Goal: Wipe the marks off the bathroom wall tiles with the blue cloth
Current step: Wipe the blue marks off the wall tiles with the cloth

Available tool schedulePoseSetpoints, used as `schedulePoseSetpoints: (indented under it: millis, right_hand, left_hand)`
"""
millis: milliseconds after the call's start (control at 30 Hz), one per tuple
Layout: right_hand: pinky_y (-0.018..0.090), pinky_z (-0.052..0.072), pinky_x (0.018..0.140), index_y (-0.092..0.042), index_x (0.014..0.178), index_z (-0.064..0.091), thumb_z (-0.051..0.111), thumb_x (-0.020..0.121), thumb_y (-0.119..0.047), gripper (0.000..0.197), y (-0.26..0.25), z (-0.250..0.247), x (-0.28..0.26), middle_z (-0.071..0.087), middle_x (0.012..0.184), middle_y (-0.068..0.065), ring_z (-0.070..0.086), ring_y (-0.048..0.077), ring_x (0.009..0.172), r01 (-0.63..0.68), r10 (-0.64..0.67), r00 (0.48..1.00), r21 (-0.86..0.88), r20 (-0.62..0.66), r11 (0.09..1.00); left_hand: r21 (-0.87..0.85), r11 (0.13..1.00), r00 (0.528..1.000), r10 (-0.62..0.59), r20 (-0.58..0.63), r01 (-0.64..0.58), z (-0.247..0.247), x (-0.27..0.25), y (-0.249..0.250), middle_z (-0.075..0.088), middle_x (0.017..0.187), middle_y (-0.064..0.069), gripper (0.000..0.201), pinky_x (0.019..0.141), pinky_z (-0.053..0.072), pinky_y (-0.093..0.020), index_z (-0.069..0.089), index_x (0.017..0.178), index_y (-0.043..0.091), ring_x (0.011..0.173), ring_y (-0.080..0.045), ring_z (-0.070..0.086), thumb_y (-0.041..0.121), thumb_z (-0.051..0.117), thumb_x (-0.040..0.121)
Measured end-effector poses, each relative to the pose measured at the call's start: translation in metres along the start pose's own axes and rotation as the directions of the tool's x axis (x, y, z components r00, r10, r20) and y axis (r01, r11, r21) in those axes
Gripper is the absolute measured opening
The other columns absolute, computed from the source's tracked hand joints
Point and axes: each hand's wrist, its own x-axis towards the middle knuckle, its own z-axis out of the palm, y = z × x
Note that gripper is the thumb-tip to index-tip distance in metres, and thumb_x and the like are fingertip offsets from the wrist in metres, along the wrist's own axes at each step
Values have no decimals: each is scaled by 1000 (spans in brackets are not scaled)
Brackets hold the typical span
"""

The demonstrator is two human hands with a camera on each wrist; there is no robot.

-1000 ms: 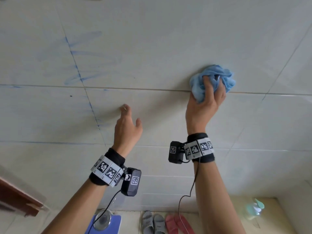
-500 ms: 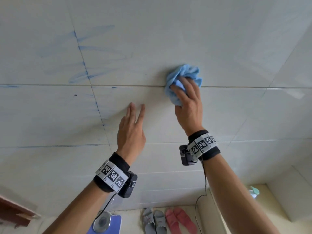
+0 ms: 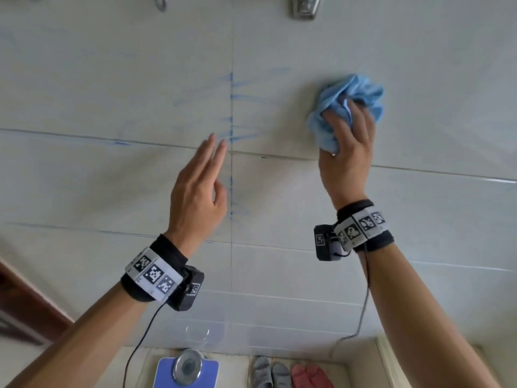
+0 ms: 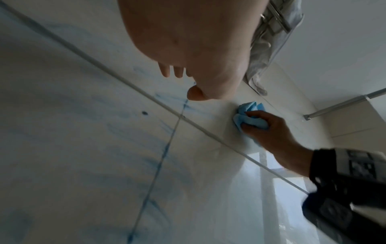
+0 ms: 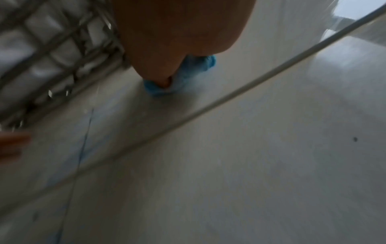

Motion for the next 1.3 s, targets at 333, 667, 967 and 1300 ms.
schedulePoseSetpoints:
  millis: [333, 667, 967, 1300]
  right_hand:
    - [41, 54, 101, -12, 120, 74, 64, 89, 2, 36, -39, 19, 8, 56, 149, 13, 55, 35, 132, 277, -271, 937, 7, 220, 961]
    - [45, 56, 90, -12, 109, 73, 71, 95, -13, 14, -67, 46, -8, 64, 139, 9, 61, 34, 119, 532, -530, 771, 99, 352, 841]
    - [25, 40, 109, -5, 93, 68, 71, 81, -13, 16, -84, 49, 63, 64, 137, 12, 50, 34, 130, 199, -199, 979, -9, 43, 980]
    - [42, 55, 84, -10, 109, 73, 68, 91, -5, 19, -96, 84, 18, 65, 138, 7, 62, 33, 119, 486, -489, 853, 65, 186, 872]
  left_hand:
    - [173, 984, 998, -20, -56, 29, -71, 77, -67, 24, 172, -14, 71, 128, 25, -32, 27, 164, 5, 159, -26, 24, 4, 49, 97]
    - [346, 935, 994, -98, 57, 73, -96, 116, -95, 14, 172, -21, 70, 128, 21, -44, 21, 164, 1, 160, -34, 17, 8, 45, 99]
    - [363, 932, 998, -28, 61, 4, -113, 124, -101, 33, 168, -17, 63, 122, 36, -45, 38, 159, 3, 153, -32, 38, 7, 42, 97]
    - [399, 916, 997, -57, 56, 30, -134, 93, -116, 38, 166, -15, 65, 118, 42, -48, 41, 159, 6, 148, -32, 45, 12, 36, 95]
